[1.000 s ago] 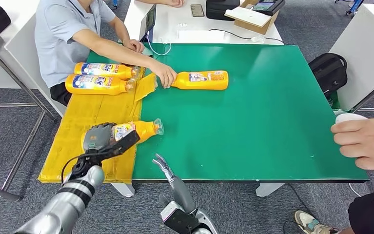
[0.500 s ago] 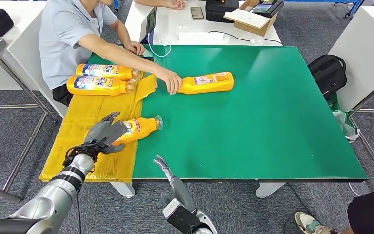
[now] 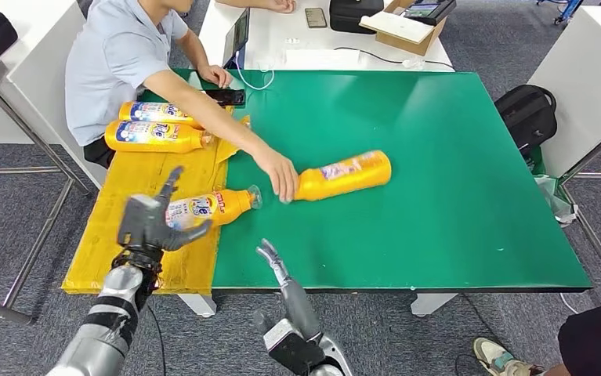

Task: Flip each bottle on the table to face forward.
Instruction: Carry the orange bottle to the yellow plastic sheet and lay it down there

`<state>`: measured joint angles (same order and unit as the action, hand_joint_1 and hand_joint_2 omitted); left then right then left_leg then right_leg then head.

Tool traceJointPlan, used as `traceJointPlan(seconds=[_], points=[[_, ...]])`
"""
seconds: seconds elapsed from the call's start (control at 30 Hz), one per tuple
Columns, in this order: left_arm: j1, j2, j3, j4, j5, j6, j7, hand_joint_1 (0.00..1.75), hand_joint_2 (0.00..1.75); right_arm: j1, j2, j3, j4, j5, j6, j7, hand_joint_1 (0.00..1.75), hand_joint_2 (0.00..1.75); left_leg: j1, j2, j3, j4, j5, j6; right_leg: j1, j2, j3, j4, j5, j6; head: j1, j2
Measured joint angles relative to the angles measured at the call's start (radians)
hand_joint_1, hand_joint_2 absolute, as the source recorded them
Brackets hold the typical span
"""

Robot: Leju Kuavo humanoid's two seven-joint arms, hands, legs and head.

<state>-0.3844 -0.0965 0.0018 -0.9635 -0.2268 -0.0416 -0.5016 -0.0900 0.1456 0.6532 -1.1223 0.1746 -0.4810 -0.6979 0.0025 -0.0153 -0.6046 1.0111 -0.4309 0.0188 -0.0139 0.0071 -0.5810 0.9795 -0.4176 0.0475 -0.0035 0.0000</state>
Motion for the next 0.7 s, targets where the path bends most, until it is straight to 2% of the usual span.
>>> traceJointPlan(seconds=[0.1, 0.2, 0.3, 0.43, 0.53, 0.7], points=[[0.062, -0.022, 0.009, -0.158, 0.281, -0.031, 0.063, 0.0, 1.75, -0.024, -0.026, -0.028, 0.032, 0.212, -0.111, 0.022, 0.0, 1.75, 0.0, 0.0, -0.001, 0.0, 0.0, 0.0, 0.0, 0.0, -0.001, 0.0, 0.0, 0.0, 0.0, 0.0], [0.108, -0.029, 0.015, -0.276, 0.413, -0.036, 0.091, 0.0, 1.75, -0.065, -0.06, -0.084, 0.091, 0.428, -0.153, 0.087, 0.0, 1.75, 0.0, -0.001, -0.002, 0.0, 0.0, 0.0, 0.0, 0.0, -0.002, 0.0, 0.0, 0.0, 0.0, 0.0], [0.144, -0.03, 0.017, -0.351, 0.423, -0.027, 0.089, 0.0, 1.75, -0.095, -0.087, -0.137, 0.139, 0.526, -0.164, 0.131, 0.0, 1.75, 0.0, -0.001, -0.002, 0.0, 0.0, 0.0, 0.0, 0.0, -0.002, 0.0, 0.0, 0.0, 0.0, 0.0], [0.184, -0.031, 0.014, -0.416, 0.369, 0.005, 0.075, 0.0, 1.75, -0.138, -0.122, -0.177, 0.199, 0.687, -0.185, 0.254, 0.0, 1.75, 0.0, 0.0, -0.002, 0.0, 0.0, 0.0, 0.0, 0.0, -0.002, 0.0, 0.0, 0.0, 0.0, 0.0], [0.217, -0.033, -0.001, -0.448, 0.345, 0.011, 0.12, 0.0, 1.75, -0.177, -0.152, -0.214, 0.252, 0.768, -0.181, 0.329, 0.0, 1.75, 0.0, -0.001, -0.003, 0.0, 0.0, 0.0, 0.0, 0.0, -0.002, 0.0, 0.0, 0.0, 0.0, 0.0], [0.239, -0.034, -0.067, -0.456, 0.251, 0.076, 0.149, 0.0, 1.75, -0.256, -0.182, -0.274, 0.374, 0.829, -0.126, 0.365, 0.0, 1.75, -0.001, 0.0, -0.003, 0.001, 0.0, 0.0, 0.0, 0.0, -0.003, 0.0, 0.0, 0.001, 0.0, 0.0]])
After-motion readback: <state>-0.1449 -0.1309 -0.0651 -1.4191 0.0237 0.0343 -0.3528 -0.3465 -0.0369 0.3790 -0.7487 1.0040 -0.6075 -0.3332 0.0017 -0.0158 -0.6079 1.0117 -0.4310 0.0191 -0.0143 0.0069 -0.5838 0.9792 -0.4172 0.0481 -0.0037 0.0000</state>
